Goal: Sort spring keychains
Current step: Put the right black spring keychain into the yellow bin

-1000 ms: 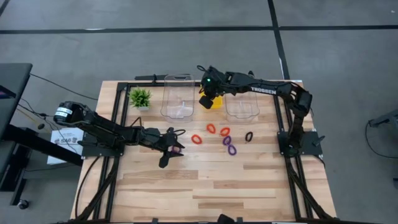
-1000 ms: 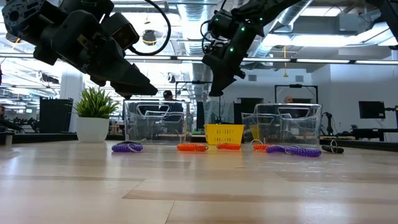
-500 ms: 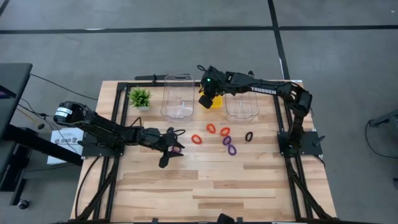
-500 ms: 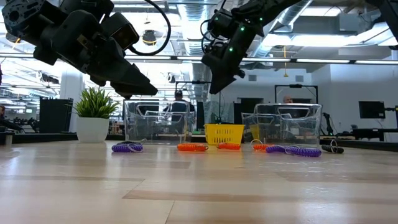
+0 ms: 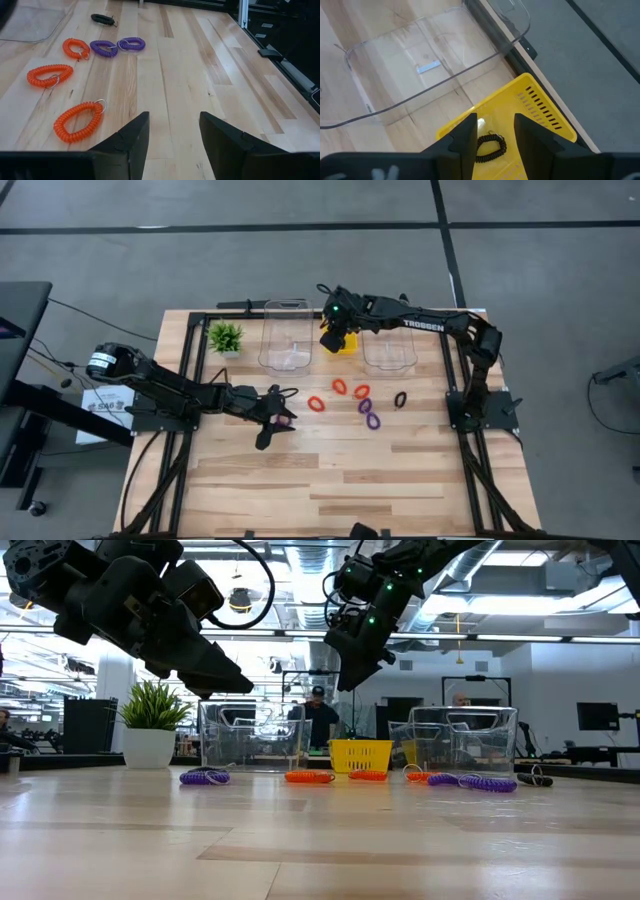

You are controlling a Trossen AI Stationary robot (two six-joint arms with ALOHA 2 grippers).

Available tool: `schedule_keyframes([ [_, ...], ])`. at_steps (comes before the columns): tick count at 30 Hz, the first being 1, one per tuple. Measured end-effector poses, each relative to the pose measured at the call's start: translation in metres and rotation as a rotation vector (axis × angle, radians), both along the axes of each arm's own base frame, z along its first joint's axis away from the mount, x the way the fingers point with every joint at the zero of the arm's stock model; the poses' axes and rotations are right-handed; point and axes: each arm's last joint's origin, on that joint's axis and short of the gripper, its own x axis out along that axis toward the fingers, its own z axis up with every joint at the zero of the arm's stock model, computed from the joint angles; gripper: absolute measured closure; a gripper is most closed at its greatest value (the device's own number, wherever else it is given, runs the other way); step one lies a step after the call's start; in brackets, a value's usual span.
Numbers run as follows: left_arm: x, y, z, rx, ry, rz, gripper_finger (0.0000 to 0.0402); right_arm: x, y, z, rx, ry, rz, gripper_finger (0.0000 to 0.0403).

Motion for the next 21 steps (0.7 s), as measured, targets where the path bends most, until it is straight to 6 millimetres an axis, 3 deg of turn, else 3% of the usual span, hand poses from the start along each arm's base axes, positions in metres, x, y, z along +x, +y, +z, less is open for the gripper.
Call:
schedule_keyframes([
  [6, 0.0, 0.0, 0.0, 0.0, 0.0, 0.0, 0.023, 0.001, 0.002, 0.0, 0.001, -0.003, 0.008, 0.0282],
  [10, 0.0, 0.0, 0.0, 0.0, 0.0, 0.0, 0.023, 0.005, 0.015, -0.001, 0.011, 0.015, 0.043, 0.0282],
  [14, 0.0, 0.0, 0.0, 0.0, 0.0, 0.0, 0.023, 0.008, 0.037, -0.004, 0.034, 0.071, 0.096, 0.0282],
  [21, 0.0, 0.0, 0.0, 0.0, 0.0, 0.0, 0.023, -0.008, 0.092, -0.017, 0.161, 0.378, 0.143, 0.0282],
])
